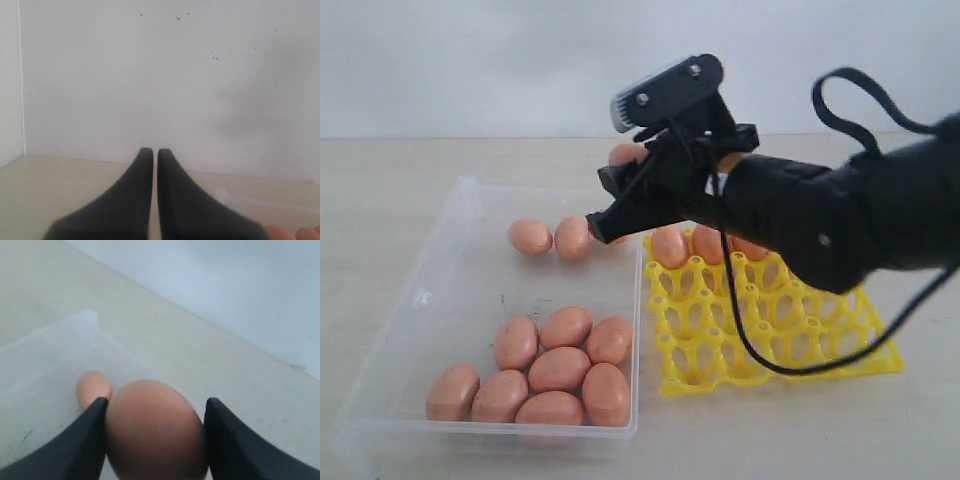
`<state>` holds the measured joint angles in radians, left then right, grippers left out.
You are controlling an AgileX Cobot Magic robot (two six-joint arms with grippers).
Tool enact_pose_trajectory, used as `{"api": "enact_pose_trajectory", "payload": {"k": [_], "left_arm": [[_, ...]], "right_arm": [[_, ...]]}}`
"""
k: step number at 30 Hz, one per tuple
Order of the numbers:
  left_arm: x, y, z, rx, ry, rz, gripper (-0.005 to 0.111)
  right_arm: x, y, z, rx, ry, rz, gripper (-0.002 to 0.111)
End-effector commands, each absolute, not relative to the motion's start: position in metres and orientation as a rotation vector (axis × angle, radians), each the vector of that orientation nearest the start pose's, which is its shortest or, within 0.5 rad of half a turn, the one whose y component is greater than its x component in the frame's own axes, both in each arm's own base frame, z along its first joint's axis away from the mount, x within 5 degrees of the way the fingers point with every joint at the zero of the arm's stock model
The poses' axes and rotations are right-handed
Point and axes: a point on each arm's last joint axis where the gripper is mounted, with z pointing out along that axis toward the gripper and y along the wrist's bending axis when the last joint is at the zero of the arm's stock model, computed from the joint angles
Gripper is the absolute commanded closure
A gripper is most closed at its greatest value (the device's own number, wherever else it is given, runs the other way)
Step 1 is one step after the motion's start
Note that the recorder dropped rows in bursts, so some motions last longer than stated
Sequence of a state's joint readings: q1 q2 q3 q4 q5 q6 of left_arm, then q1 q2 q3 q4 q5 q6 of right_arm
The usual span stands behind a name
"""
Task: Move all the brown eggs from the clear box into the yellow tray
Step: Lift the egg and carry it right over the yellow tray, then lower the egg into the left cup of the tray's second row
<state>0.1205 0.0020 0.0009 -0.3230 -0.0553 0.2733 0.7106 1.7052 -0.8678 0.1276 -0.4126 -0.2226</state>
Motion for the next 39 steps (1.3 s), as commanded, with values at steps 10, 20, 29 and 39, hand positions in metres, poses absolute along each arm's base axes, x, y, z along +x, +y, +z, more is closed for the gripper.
{"api": "enact_pose_trajectory", "payload": {"k": [10,20,29,39], "left_arm": [[0.055,0.008,0.218,-0.127,1.429,0.077,0.103],[0.055,0.008,0.218,-0.127,1.429,0.077,0.103],[0.055,0.008,0.218,-0.127,1.429,0.077,0.103],[0.055,0.008,0.218,-0.127,1.429,0.077,0.103]], "right_arm": [[0.250,0.137,0.187,-0.573,1.555,0.554,0.109],[0.270,0.103,0.157,-0.820,1.573,0.875,0.109],[0.298,0.110,0.120,-0.892,1.649,0.991,0.109],[0.312,0.154,0.106,-0.987,1.616,1.076,0.109]]}}
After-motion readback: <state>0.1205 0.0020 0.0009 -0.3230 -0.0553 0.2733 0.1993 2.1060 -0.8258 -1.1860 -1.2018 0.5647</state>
